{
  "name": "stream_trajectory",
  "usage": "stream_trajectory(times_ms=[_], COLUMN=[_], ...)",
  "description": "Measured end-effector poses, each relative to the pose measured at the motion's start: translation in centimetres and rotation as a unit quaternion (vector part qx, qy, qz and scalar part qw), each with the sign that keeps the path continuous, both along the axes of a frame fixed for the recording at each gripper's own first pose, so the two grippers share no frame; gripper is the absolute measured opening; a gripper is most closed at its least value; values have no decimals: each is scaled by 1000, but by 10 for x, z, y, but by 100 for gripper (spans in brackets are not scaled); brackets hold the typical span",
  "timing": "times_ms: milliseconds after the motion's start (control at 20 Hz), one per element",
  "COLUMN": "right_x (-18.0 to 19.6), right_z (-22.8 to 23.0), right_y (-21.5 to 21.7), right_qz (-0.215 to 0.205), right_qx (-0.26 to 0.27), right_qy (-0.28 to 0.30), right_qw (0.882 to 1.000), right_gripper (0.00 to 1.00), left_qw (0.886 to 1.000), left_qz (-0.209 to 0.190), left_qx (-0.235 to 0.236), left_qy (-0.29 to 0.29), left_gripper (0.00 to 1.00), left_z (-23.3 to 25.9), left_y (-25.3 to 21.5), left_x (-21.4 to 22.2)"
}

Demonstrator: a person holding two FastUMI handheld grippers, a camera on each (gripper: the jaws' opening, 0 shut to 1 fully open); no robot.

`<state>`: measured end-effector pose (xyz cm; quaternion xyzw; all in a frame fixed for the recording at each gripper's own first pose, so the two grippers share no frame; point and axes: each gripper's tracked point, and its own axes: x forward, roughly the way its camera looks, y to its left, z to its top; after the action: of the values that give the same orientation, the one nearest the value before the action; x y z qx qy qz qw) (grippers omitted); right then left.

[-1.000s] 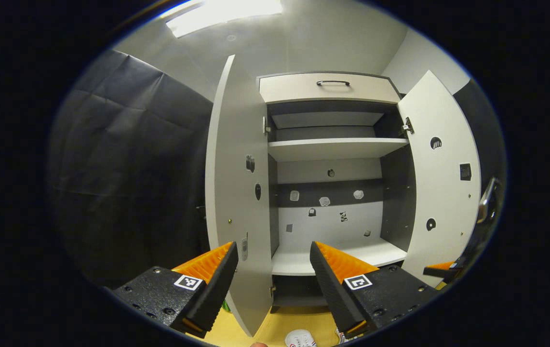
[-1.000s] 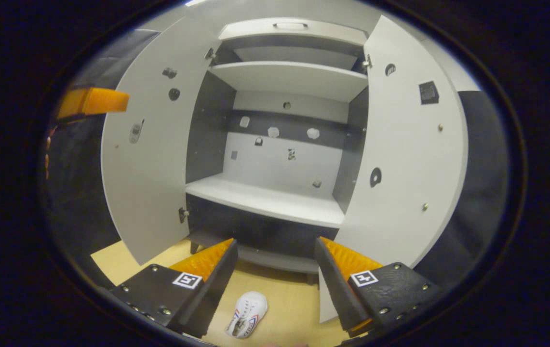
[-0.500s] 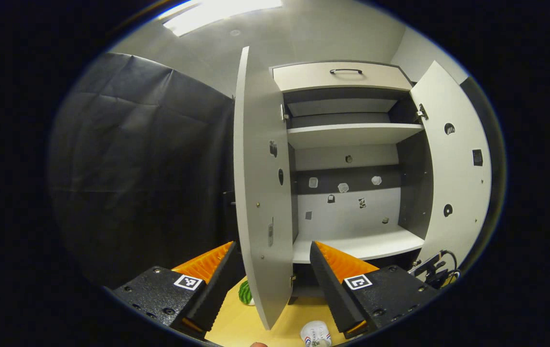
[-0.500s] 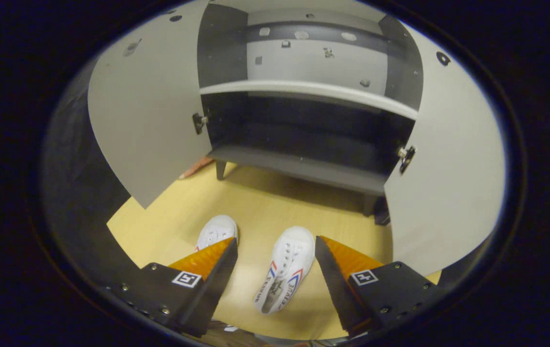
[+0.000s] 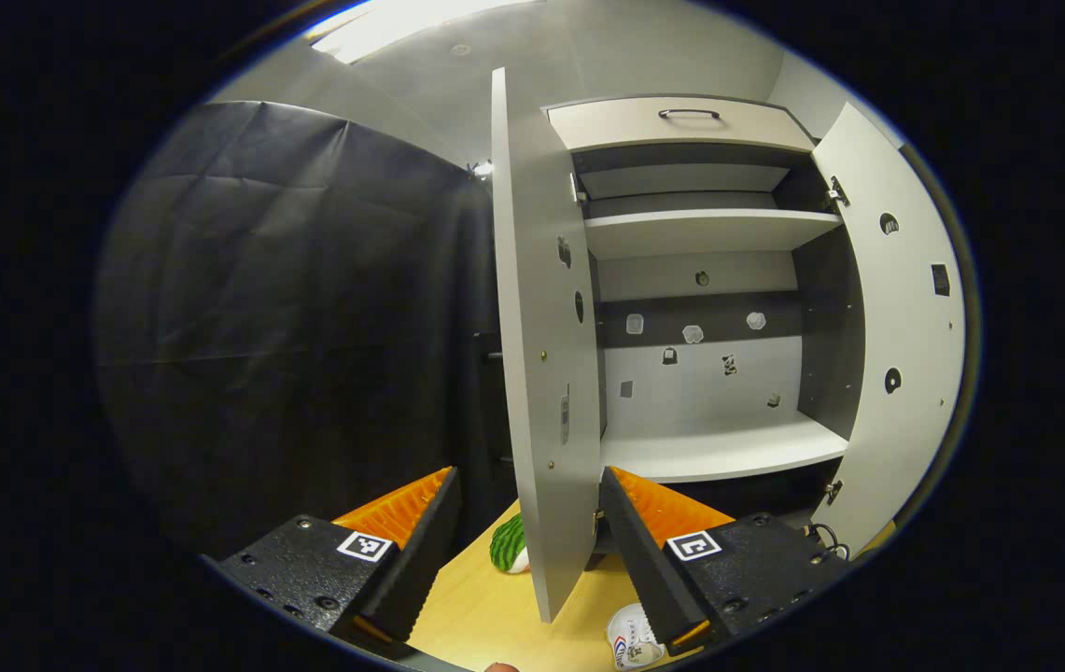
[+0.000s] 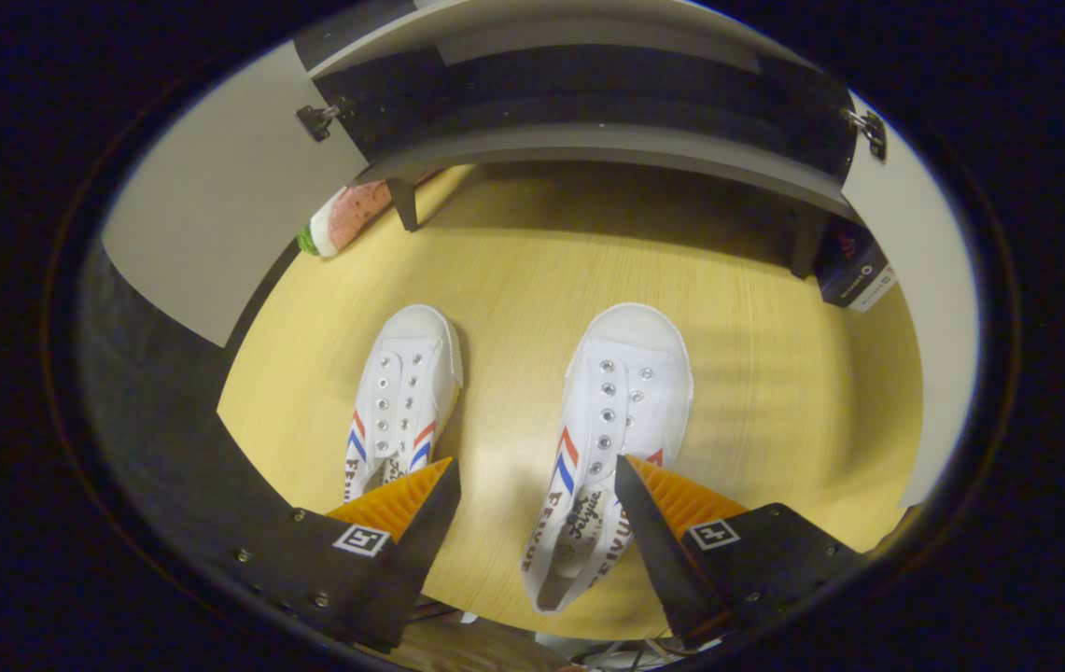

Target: Grab one shoe with the right hand and put it into the shoe cabinet, grab the other shoe with the left hand and put it into the shoe cabinet; then close the right door with the right hand and the left door with the left hand.

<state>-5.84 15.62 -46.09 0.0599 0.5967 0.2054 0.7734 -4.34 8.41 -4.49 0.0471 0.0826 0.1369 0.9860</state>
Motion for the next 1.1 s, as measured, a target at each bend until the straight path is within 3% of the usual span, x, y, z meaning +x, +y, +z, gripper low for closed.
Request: stream_trajectory(times_ms=[250,300,450,600,650,700,750,800,900,1100], right_x=[1,3,5,11,10,9,15,9,11,13], right_z=[-20,-26,-33,-45,-44,-41,-22,-41,-37,-28], right_y=[12,9,8,-11,-8,-9,-17,-10,-11,-12], right_qz=[-4,-8,-23,-29,-37,-30,-34,-32,-36,-90], right_qx=[-7,-21,-46,-109,-110,-110,-108,-109,-102,-73], right_qy=[54,60,79,80,80,83,79,88,84,68], right_qw=[999,998,996,990,990,990,990,990,991,991], right_gripper=[96,99,76,72,34,26,29,17,7,1], left_qw=[1000,1000,1000,999,999,999,999,999,999,999], left_qz=[7,8,12,15,16,17,18,17,16,11], left_qx=[-7,-9,-17,-27,-30,-32,-35,-38,-42,-39], left_qy=[8,8,11,13,14,15,16,16,16,14], left_gripper=[91,92,92,92,89,92,92,92,92,92], left_z=[-8,-9,-14,-20,-21,-23,-23,-24,-25,-24], left_y=[4,5,7,10,11,13,14,14,16,18], left_x=[1,1,3,5,5,5,5,4,4,3])
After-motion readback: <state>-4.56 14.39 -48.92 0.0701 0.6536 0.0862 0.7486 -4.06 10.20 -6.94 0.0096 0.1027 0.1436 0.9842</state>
